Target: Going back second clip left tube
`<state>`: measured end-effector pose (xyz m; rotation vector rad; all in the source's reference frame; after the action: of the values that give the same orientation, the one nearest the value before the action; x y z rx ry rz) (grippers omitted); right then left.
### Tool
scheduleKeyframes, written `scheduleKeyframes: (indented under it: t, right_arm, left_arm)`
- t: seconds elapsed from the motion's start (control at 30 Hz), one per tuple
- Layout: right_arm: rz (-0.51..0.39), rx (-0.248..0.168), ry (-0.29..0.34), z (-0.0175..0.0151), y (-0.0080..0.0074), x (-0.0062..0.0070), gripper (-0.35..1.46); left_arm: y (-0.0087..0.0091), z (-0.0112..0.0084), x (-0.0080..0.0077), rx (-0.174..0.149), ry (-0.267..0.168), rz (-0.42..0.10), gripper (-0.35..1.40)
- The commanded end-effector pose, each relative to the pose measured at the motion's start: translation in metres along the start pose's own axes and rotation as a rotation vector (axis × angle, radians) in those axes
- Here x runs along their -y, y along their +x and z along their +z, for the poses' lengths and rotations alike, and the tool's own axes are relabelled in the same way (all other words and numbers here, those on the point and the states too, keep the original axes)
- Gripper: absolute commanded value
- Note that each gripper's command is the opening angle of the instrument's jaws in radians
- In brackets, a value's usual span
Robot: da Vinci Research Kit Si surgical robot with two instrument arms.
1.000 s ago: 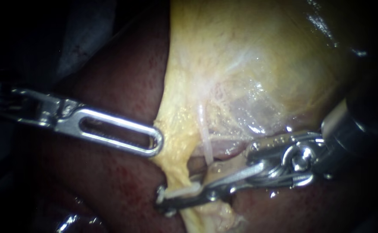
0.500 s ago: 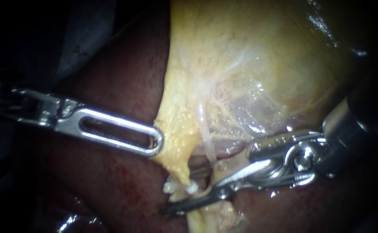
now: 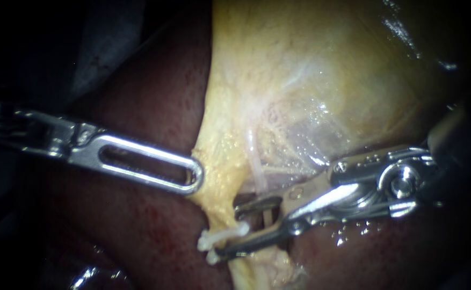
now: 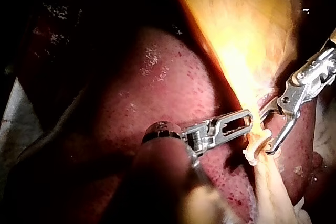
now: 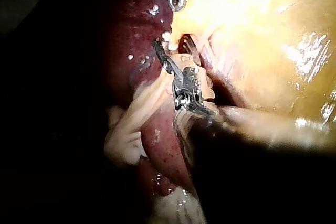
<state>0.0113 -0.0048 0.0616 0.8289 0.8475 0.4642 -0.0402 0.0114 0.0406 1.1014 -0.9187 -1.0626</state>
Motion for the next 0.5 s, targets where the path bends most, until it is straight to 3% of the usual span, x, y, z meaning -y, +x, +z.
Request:
scheduleKeyframes:
  t: [0.03,0.2,0.5]
  right_arm:
    - [0.0,0.003,0.001,0.0006,-0.0001,0.0,0.44]
    - [-0.001,0.005,0.002,0.0011,-0.0001,0.0003,0.44]
    - [0.001,-0.003,0.002,-0.0025,-0.0006,0.0003,0.44]
  left_arm:
    - [0.0,0.0,0.0,0.0,0.0,0.0,-0.35]
    - [0.0,0.0,0.0,0.0,0.0,0.0,-0.35]
    - [0.0,0.0,0.0,0.0,0.0,0.0,-0.35]
